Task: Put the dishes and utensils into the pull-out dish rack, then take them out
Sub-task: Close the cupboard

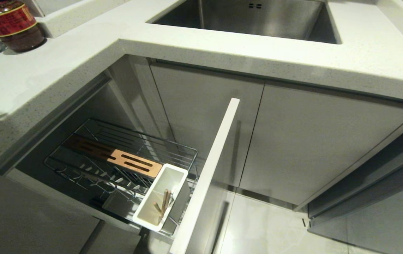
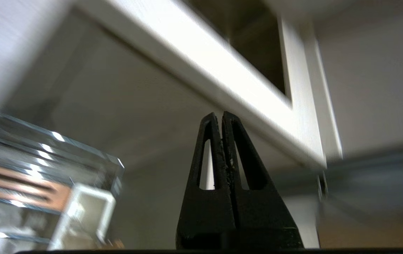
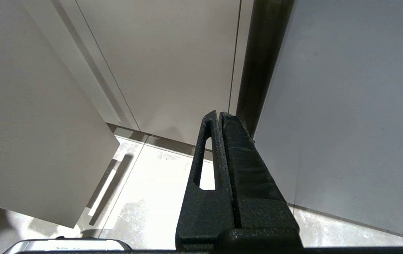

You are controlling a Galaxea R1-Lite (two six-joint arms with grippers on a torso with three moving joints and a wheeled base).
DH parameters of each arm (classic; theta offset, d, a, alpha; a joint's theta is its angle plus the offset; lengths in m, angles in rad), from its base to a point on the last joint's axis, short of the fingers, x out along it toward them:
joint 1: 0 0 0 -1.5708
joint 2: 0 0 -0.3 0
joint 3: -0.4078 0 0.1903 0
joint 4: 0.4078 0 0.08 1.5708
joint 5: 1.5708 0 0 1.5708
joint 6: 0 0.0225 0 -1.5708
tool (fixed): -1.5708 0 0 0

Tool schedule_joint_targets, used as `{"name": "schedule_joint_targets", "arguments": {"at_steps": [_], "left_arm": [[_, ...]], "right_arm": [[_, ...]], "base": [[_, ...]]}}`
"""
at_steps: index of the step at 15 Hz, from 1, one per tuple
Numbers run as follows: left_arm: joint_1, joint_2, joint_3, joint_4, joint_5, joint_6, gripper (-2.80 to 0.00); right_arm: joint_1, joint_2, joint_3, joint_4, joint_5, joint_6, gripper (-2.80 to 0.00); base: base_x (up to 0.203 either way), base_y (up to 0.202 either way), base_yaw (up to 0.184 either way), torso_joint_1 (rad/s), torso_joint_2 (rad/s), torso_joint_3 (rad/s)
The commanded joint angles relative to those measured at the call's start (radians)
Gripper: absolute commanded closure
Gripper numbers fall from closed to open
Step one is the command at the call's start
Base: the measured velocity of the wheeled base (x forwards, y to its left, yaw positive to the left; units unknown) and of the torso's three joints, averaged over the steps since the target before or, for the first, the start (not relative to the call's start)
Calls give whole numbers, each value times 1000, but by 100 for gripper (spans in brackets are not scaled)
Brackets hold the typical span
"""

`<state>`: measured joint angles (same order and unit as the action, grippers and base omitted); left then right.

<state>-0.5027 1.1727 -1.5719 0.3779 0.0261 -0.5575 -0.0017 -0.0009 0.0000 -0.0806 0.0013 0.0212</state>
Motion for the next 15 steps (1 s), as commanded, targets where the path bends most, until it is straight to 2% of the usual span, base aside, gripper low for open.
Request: {"name": "schedule_joint_targets", "arguments": {"at_steps": [1,4,7,11,13,15], "left_arm": [[-192,99,35,41,18,-5,0],[-292,181,46,139,25,-11,0],[-412,223,60,181,30,-31,0],[-495,294,100,185,77,-43,0],[-553,337,112,185,103,-72,0],[-581,373,120,184,156,-94,0]], "right_arm": [[0,-1,26,-1,0,0,0],[0,-1,26,-1,0,0,0],[0,-1,26,-1,0,0,0],[0,-1,26,-1,0,0,0],[0,-1,26,-1,0,0,0],[0,-1,26,-1,0,0,0]], "base": [[0,0,0,0,0,0],[0,0,0,0,0,0],[0,0,0,0,0,0],[0,0,0,0,0,0],[0,0,0,0,0,0],[0,0,0,0,0,0]]}}
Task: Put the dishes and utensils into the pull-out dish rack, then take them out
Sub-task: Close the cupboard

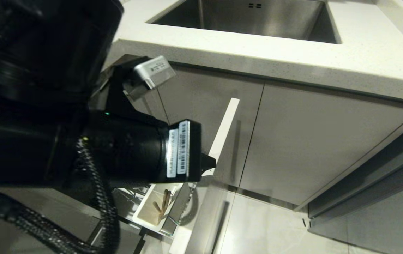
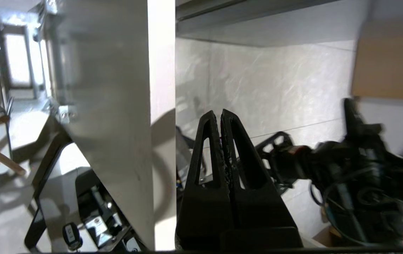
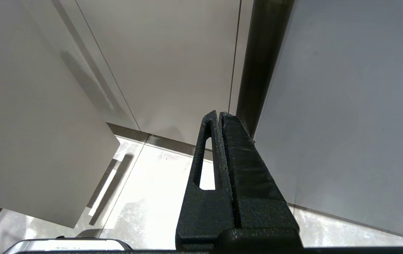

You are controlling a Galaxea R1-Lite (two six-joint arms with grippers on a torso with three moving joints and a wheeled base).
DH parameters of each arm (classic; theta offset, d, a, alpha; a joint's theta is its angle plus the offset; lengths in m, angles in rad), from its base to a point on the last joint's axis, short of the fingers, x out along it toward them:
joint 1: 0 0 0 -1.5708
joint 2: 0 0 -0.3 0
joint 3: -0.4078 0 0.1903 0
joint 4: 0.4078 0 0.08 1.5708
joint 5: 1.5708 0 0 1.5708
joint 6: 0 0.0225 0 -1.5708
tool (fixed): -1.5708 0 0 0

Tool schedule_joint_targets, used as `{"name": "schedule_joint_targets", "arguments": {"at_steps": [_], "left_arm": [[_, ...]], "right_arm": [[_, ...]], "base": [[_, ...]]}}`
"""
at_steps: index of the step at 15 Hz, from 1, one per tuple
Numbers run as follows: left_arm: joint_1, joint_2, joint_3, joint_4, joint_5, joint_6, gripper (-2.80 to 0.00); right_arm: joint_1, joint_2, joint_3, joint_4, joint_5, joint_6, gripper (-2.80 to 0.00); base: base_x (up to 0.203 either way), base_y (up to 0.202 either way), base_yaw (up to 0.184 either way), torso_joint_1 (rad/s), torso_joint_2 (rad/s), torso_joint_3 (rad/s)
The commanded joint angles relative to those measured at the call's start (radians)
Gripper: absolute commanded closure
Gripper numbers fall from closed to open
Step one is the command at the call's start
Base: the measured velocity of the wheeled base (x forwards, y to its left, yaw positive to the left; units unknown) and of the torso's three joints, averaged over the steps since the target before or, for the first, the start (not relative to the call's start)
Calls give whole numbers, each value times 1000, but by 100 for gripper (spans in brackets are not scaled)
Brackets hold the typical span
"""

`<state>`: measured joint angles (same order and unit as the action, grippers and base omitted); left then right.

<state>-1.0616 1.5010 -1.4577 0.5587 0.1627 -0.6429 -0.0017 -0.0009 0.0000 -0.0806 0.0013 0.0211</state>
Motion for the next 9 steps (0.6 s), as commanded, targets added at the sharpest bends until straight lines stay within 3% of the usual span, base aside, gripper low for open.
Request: {"name": "schedule_joint_targets", "arguments": {"at_steps": [1,6,9], "left_arm": [[-26,59,6,3,25,-11,0],[-41,134,8,7,67,-18,0],[-43,149,4,9,156,-26,0]], "right_arm": [[0,-1,26,-1,0,0,0],[0,-1,26,-1,0,0,0],[0,-1,26,-1,0,0,0]], "base": [[0,0,0,0,0,0],[0,0,0,0,0,0],[0,0,0,0,0,0]]}}
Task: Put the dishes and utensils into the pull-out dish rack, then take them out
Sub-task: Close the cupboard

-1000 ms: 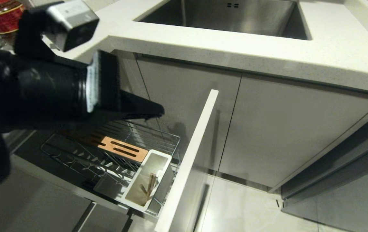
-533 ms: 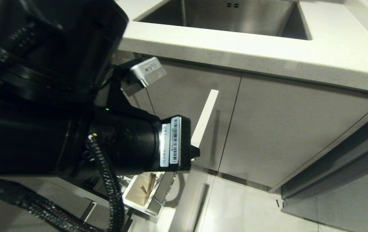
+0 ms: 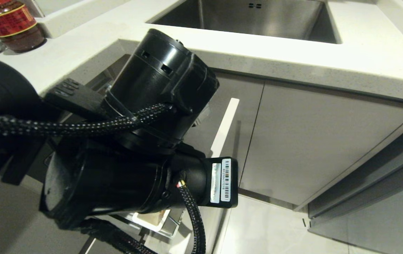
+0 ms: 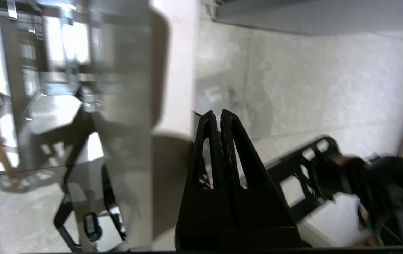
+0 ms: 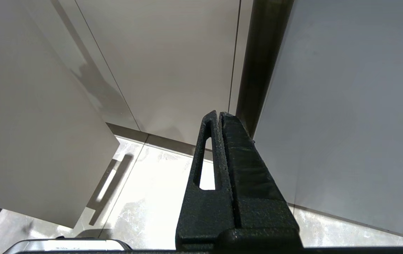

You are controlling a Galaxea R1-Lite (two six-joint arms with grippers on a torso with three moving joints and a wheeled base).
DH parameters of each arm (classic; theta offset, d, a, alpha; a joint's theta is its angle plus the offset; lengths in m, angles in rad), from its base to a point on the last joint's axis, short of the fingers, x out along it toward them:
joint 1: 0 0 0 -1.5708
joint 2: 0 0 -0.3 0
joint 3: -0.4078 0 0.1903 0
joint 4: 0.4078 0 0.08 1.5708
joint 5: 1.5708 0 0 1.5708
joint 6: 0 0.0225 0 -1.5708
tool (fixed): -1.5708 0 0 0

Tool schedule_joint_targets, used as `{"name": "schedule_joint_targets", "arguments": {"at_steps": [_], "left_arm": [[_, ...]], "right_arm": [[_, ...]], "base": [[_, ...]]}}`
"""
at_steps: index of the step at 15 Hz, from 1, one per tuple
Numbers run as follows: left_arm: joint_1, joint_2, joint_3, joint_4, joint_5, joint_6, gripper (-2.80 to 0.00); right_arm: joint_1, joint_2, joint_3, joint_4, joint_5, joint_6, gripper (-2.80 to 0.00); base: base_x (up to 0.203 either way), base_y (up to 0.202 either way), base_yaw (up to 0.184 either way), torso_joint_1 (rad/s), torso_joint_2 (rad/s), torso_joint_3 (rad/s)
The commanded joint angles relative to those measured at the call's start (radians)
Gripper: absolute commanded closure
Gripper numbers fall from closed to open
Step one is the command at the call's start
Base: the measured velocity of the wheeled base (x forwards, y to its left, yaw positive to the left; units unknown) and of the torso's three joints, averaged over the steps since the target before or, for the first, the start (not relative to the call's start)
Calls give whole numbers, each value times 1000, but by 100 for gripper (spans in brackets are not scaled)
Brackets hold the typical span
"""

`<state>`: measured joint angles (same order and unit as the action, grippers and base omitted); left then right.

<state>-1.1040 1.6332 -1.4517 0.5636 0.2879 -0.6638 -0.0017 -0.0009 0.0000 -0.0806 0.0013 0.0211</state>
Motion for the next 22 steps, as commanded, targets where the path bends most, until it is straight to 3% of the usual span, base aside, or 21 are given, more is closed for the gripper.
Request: {"name": "schedule_joint_targets", "arguments": {"at_steps": [1,9,15,22], "left_arm": [[0,21,-3,4,56,-3,0],[4,25,2,5,415,7,0],[94,14,1,86,614,44,0],[274,-42,4,90,631,159,0]], "right_arm": [[0,-1,26,-1,0,0,0],[0,-1,26,-1,0,0,0],[0,-1,26,-1,0,0,0],[0,-1,26,-1,0,0,0]], "base": [[0,0,0,0,0,0],[0,0,0,0,0,0],[0,0,0,0,0,0],[0,0,0,0,0,0]]}}
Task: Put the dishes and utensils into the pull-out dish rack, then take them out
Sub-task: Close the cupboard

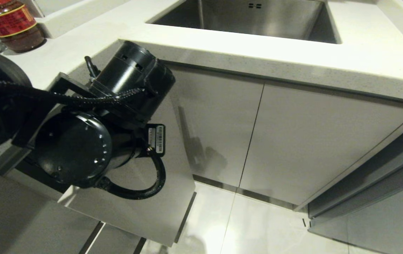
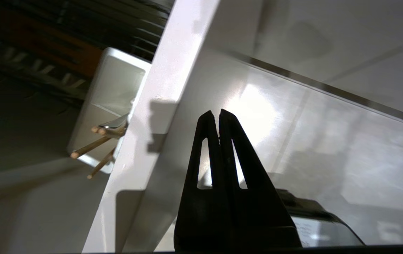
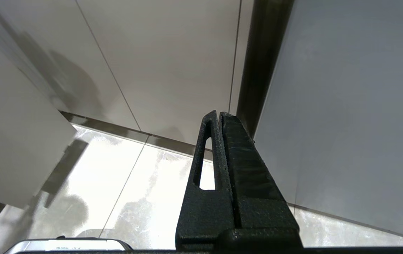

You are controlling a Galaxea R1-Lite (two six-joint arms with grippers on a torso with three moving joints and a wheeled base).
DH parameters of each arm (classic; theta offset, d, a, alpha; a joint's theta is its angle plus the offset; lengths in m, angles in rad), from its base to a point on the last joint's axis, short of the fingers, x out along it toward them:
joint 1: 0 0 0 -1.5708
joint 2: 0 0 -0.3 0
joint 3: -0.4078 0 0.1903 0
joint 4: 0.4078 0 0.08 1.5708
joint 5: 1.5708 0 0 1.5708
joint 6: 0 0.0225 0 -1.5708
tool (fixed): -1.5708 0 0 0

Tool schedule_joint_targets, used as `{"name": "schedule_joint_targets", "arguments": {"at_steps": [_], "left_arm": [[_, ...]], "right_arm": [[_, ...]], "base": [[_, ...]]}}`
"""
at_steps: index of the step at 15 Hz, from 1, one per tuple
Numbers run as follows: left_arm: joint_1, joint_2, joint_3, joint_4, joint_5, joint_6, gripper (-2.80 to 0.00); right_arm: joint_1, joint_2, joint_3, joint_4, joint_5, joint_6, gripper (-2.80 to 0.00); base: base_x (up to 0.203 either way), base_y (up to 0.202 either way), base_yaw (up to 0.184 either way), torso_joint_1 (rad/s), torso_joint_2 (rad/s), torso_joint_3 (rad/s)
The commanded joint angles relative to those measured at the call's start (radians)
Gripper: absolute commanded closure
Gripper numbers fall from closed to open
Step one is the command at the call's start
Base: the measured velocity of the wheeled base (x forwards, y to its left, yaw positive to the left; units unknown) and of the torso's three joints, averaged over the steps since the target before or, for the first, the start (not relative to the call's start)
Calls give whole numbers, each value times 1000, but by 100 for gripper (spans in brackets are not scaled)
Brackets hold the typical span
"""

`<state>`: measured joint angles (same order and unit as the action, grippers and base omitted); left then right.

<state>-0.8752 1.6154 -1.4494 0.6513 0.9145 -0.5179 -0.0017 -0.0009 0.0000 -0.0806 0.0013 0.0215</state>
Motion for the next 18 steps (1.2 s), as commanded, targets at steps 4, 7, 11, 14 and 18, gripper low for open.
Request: {"name": "schedule_joint_targets", "arguments": {"at_steps": [4,7,11,14,18], "left_arm": [[188,-30,7,0,4,94,0],[290,-23,7,-7,4,152,0],[327,-22,2,-7,4,164,0],[347,-23,4,-9,4,187,0],[343,-28,13,-9,4,187,0]], "right_arm": [[0,-1,26,-1,0,0,0],[0,-1,26,-1,0,0,0],[0,-1,26,-1,0,0,0],[0,-1,26,-1,0,0,0],[0,-1,26,-1,0,0,0]], "base": [[0,0,0,0,0,0],[0,0,0,0,0,0],[0,0,0,0,0,0],[0,0,0,0,0,0],[0,0,0,0,0,0]]}}
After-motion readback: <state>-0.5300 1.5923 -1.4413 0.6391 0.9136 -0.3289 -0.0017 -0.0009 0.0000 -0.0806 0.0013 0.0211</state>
